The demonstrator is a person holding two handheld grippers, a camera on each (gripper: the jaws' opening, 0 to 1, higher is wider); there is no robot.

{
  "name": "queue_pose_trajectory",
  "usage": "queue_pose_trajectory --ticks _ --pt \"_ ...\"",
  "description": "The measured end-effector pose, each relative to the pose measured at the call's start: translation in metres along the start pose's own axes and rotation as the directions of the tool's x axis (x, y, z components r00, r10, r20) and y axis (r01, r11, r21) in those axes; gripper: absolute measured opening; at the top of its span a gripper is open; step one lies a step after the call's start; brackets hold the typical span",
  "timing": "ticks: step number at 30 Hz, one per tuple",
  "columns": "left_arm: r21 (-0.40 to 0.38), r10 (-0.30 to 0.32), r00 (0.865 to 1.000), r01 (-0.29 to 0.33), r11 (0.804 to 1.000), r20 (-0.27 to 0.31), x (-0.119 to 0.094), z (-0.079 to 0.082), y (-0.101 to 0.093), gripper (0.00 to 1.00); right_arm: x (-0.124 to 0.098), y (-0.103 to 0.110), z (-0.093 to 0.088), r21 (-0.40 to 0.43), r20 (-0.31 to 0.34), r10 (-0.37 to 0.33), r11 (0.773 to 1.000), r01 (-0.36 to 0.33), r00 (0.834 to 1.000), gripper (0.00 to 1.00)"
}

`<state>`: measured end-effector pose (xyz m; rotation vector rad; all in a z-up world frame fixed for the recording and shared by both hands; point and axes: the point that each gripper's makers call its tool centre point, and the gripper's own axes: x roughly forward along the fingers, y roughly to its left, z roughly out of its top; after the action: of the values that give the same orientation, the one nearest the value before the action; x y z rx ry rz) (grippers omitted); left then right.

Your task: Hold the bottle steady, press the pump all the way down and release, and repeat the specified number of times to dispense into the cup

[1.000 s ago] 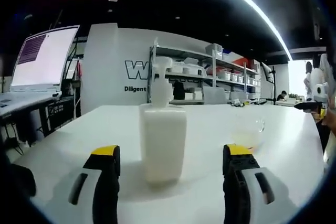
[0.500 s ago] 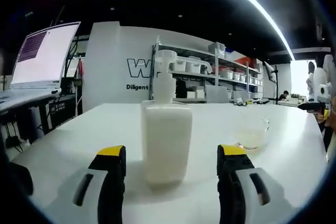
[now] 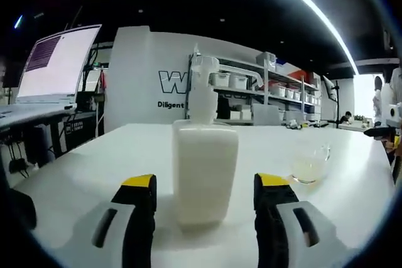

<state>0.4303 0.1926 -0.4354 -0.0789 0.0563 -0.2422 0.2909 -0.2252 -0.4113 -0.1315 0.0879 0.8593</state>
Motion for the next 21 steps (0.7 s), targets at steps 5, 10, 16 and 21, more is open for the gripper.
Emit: queue_pose_trajectory --ticks 5,10,16,21 --pt "-0.001 0.005 1.000 -0.005 1.000 0.007 0.003 0.001 -0.001 0.60 0.000 -0.002 -0.002 0.002 -0.005 0.002 1.000 -0.002 1.000 0.99" --pt "0.002 0.013 1.000 -0.013 1.000 0.004 0.007 0.000 -0.001 0.58 0.000 -0.002 -0.003 0.002 -0.008 0.003 1.000 -0.003 1.000 0.99" --pt "0.007 0.021 1.000 -0.021 1.000 0.001 0.011 -0.001 -0.001 0.58 0.000 -0.003 -0.004 0.002 -0.010 0.003 1.000 -0.003 1.000 0.99" --pt "0.024 0.016 1.000 -0.016 1.000 0.000 0.016 -0.001 -0.004 0.61 0.000 -0.002 -0.004 0.004 -0.009 0.004 1.000 -0.004 1.000 0.99"
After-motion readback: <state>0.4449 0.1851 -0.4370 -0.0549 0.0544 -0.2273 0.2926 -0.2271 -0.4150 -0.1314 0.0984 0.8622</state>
